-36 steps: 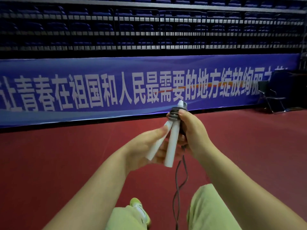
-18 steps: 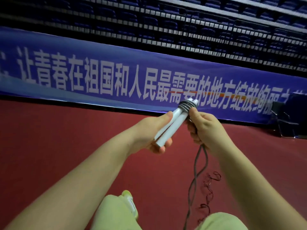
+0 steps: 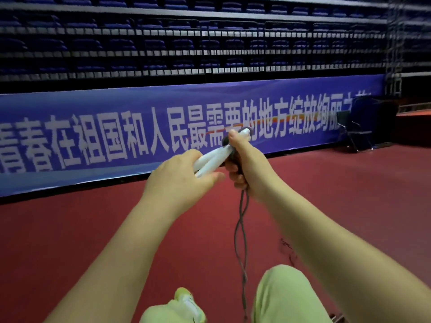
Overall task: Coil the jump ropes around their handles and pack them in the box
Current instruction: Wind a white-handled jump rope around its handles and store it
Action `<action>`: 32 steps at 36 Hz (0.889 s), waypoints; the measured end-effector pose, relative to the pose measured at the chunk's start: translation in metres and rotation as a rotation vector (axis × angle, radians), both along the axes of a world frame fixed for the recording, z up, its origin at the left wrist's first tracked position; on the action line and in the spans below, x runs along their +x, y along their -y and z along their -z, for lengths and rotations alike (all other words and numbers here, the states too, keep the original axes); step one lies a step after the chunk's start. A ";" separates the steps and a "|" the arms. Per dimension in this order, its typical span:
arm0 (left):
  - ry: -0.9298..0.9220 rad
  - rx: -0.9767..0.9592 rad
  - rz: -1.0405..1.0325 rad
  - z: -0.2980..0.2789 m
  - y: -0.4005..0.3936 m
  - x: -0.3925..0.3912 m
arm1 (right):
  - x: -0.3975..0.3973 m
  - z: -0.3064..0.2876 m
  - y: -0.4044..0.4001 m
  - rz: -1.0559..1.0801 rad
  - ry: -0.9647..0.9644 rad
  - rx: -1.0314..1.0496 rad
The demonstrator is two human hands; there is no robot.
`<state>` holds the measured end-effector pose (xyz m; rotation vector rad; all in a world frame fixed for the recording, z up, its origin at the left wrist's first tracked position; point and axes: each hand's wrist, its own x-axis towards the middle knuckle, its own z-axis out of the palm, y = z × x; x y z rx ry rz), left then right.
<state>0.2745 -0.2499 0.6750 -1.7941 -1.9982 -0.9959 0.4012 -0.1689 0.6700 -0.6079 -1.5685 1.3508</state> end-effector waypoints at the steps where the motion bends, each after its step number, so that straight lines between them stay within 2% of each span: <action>1: 0.058 -0.046 0.051 0.001 0.000 0.000 | 0.001 0.002 -0.001 -0.006 -0.028 0.006; 4: 0.391 -0.235 0.303 0.004 0.001 -0.001 | 0.000 0.005 -0.003 -0.047 -0.108 0.006; 6: 0.725 -0.459 0.546 0.010 0.002 -0.006 | -0.001 0.006 -0.004 -0.099 -0.162 -0.009; 8: 0.949 -0.645 0.809 0.020 0.001 -0.010 | -0.001 0.006 -0.004 -0.130 -0.197 -0.011; 10: 1.149 -0.732 1.034 0.030 -0.004 -0.012 | 0.000 0.006 -0.005 -0.186 -0.216 0.006; 12: 1.261 -0.745 1.107 0.034 -0.004 -0.009 | 0.002 0.004 -0.005 -0.269 -0.226 0.038; 15: 1.271 -0.687 1.042 0.030 -0.001 -0.006 | 0.004 0.002 -0.006 -0.371 -0.177 0.089; 19: 1.175 -0.650 0.913 0.020 0.003 -0.014 | 0.008 0.005 -0.010 -0.397 -0.021 0.149; 23: 1.087 -0.505 0.752 0.020 0.002 -0.015 | 0.013 0.006 -0.010 -0.260 0.119 0.121; 27: 1.008 -0.340 0.614 0.020 -0.002 -0.017 | 0.014 0.004 -0.009 -0.084 0.234 0.234; 30: 0.889 -0.287 0.486 0.014 0.000 -0.018 | 0.010 0.003 -0.005 0.052 0.204 0.250; 32: 0.748 -0.244 0.399 0.007 0.001 -0.019 | 0.005 0.004 -0.004 0.095 0.145 0.244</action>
